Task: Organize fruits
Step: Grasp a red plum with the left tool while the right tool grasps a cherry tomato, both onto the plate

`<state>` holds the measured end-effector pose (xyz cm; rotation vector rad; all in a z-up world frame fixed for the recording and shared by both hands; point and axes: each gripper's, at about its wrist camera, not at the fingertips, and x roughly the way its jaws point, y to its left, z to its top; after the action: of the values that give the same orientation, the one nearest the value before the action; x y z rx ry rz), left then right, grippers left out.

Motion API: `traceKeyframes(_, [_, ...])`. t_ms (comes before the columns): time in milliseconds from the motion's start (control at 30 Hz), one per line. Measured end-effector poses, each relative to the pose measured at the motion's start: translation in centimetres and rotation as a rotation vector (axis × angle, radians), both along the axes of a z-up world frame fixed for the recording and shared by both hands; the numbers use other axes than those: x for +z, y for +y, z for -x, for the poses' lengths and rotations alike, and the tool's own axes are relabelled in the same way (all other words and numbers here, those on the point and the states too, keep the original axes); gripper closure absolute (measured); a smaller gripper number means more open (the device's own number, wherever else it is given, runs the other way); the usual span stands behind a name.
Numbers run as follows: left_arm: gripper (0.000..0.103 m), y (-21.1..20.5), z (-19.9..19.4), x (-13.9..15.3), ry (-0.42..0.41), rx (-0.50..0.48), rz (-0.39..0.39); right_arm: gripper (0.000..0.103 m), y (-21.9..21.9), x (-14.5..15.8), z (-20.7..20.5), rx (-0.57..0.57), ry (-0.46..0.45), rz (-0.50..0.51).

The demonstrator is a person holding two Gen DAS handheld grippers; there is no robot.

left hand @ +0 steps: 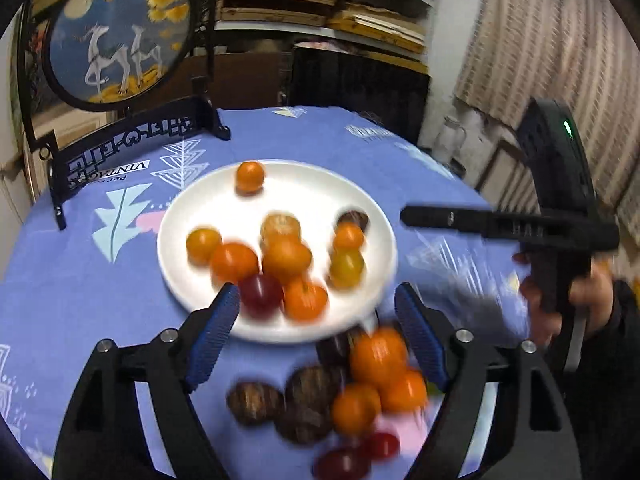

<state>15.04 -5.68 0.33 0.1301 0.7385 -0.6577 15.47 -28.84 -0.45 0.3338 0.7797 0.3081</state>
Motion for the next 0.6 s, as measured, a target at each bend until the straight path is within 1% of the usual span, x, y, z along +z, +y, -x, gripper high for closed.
traceKeyframes(100, [0.026,0.9,4.4,-1.2,-0.009,-0.055,-0.048,0.049,-0.4,-0.7,2.9,-0.004,0.013,-0.005])
traceKeyframes(233, [0.026,1.7,8.3,-2.9,0.001,-0.091,-0.086,0.050,-0.8,-1.5,5.8,-0.010,0.026,-0.020])
traceKeyframes(300, [0.028,1.8,9.1,-3.9,0.000,-0.089,-0.111,0.049,-0.9,-1.7,7.0,-0.018,0.024,-0.026])
traceKeyframes(333, [0.034,1.7,9.2,-4.6,0.003,-0.079,-0.127,0.049,-0.9,-1.7,7.5,-0.018,0.022,-0.031])
traceKeyframes(367, [0.044,1.6,9.1,-5.1,0.022,-0.070,-0.132,0.049,-0.9,-1.8,8.1,-0.017,0.022,-0.037])
traceKeyframes(400, [0.050,1.6,8.5,-5.7,0.060,-0.064,-0.125,0.049,-0.8,-1.8,8.5,-0.014,0.024,-0.037])
traceKeyframes(433, [0.053,1.6,8.3,-6.1,0.068,-0.050,-0.122,0.049,-0.6,-1.9,8.7,-0.011,0.025,-0.036])
traceKeyframes(500, [0.054,1.8,8.0,-6.4,0.060,-0.020,-0.112,0.050,-0.4,-1.8,9.6,-0.007,0.021,-0.024])
traceKeyframes(600, [0.055,2.2,8.0,-6.6,0.074,-0.008,-0.088,0.049,-0.2,-1.8,10.5,-0.002,0.020,-0.009])
